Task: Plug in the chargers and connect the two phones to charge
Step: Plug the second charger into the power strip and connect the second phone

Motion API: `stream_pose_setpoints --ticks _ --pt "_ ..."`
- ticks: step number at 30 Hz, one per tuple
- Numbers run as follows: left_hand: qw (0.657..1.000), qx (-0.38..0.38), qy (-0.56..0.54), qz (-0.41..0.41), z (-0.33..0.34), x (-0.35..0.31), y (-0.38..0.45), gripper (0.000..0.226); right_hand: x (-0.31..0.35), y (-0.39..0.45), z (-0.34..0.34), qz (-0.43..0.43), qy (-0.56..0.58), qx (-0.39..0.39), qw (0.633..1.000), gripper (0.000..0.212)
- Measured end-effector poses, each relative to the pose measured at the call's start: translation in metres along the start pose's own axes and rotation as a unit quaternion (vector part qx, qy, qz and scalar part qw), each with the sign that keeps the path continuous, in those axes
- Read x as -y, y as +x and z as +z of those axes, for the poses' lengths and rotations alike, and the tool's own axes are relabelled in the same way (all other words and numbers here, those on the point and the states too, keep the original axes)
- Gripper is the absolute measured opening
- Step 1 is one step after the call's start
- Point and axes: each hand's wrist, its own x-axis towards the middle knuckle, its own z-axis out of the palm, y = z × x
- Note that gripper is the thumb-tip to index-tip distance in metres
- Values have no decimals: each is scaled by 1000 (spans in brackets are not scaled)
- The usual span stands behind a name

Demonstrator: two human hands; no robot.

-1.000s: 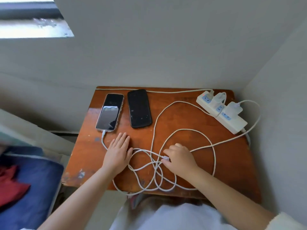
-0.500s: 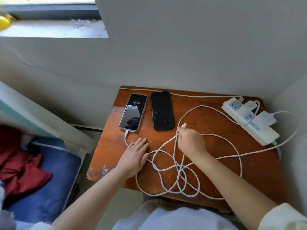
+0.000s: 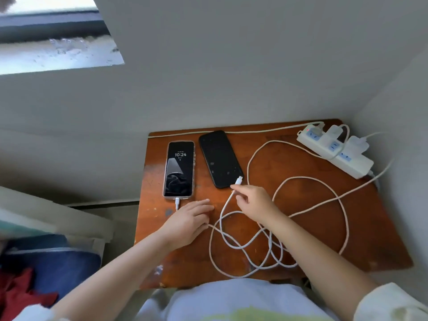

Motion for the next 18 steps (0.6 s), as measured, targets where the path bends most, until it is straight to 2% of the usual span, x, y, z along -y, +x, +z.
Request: stream_pose_setpoints --ticks 3,5,8,9,11,12,14,18 --pt "993 -110 30 34 -2 -3 0 5 3 -10 12 11 23 105 994 38" --pt "992 -116 29 36 -1 -4 1 5 6 -17 16 25 37 149 988 39" --pt "997 -76 -4 -4 7 -4 4 19 9 -29 16 40 37 77 996 36" --pt "996 -81 -17 -18 9 -4 7 22 9 -36 16 22 -3 23 999 34" --pt "993 -103 -33 -39 12 -4 12 23 9 -55 18 -76 -111 -83 987 23" --pt "992 -112 -37 -43 13 -4 14 23 10 -66 22 -124 -149 -95 976 18" --pt "991 -117 -42 -47 15 -4 16 22 13 -85 36 -174 -225 -71 956 21" --pt "992 -106 -37 -64 15 1 21 22 20 -91 53 -144 -302 -37 942 24"
